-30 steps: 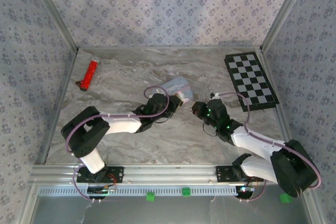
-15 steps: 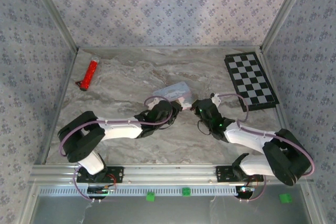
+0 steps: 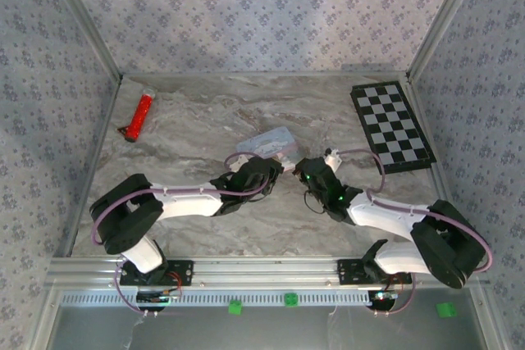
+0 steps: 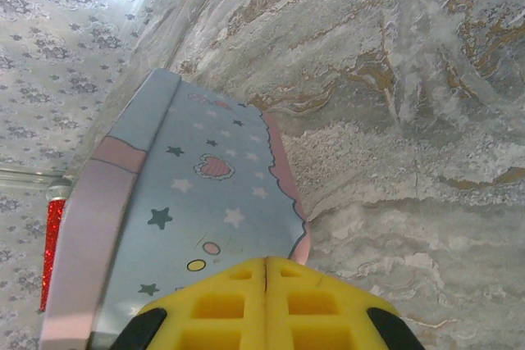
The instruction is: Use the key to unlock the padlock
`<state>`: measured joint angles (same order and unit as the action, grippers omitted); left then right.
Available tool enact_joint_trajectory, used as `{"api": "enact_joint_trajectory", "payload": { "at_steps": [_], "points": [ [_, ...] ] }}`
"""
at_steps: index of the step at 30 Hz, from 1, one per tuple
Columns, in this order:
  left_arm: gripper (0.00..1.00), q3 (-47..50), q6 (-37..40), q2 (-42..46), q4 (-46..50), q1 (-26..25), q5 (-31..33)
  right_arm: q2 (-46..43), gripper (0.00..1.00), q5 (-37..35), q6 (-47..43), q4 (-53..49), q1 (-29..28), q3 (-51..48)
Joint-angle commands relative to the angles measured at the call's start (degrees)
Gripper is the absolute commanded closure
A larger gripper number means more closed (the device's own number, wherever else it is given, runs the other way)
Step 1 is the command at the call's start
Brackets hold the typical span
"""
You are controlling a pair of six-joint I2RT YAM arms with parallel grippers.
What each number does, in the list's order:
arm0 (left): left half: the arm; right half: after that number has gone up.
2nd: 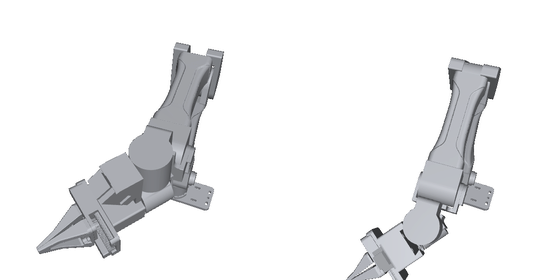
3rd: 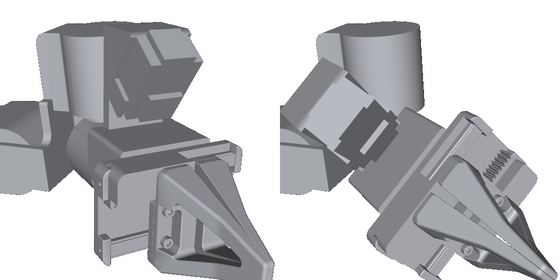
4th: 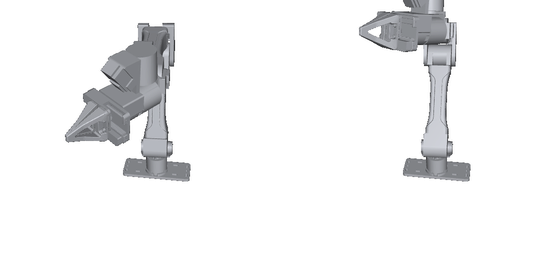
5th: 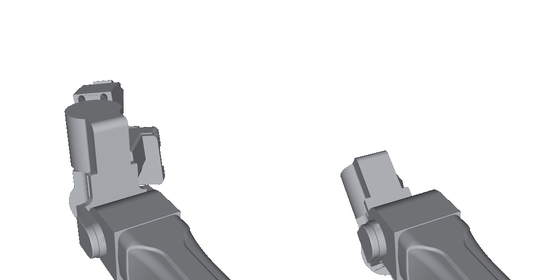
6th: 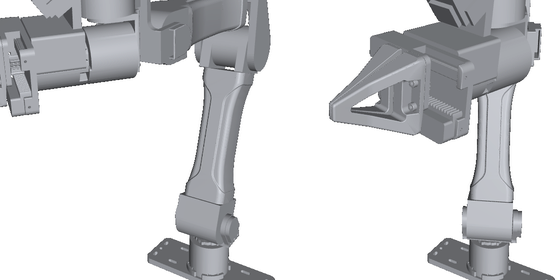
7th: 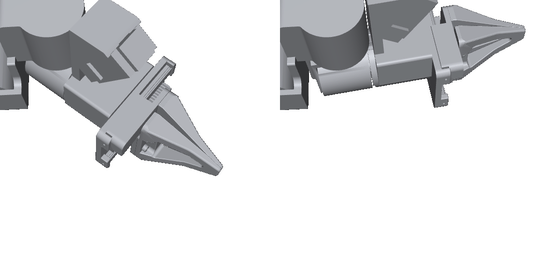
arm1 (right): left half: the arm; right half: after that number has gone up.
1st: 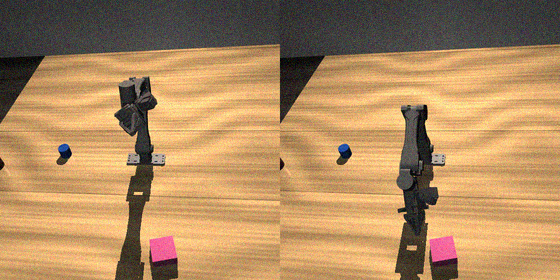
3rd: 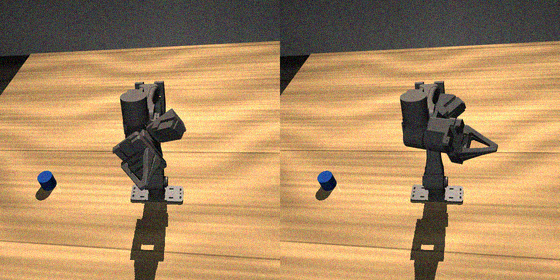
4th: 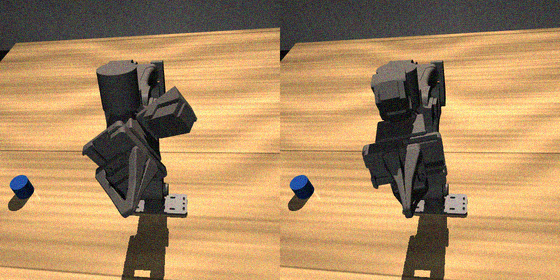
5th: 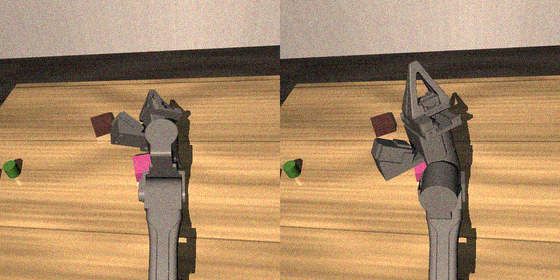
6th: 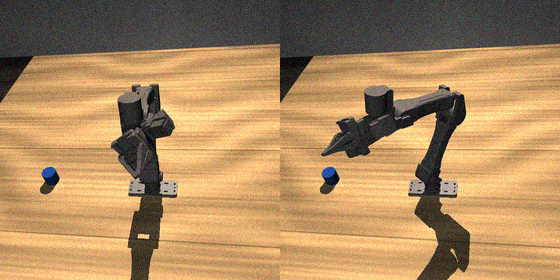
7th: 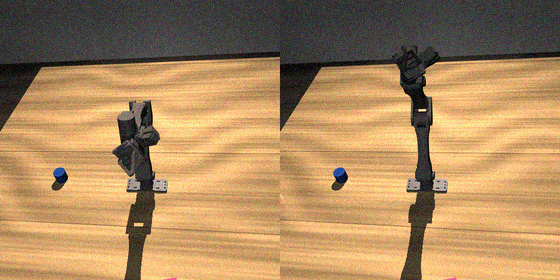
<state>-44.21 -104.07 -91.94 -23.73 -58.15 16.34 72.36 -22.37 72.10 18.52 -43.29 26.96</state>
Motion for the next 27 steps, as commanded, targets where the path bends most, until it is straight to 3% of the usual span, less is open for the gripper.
{"api": "enact_joint_trajectory", "payload": {
  "at_steps": [1, 27],
  "points": [
    [1.0, -3.3, -1.75, 0.01, -0.6, -0.12, 1.83, -0.28, 1.0, -2.61, 1.68, -1.82, -0.23, 2.09],
    [1.0, -4.93, -2.53, -0.52, 3.1, -0.21, 3.26, 2.08, 1.0, -5.12, 6.65, -10.21, -2.49, 5.47]
  ]
}}
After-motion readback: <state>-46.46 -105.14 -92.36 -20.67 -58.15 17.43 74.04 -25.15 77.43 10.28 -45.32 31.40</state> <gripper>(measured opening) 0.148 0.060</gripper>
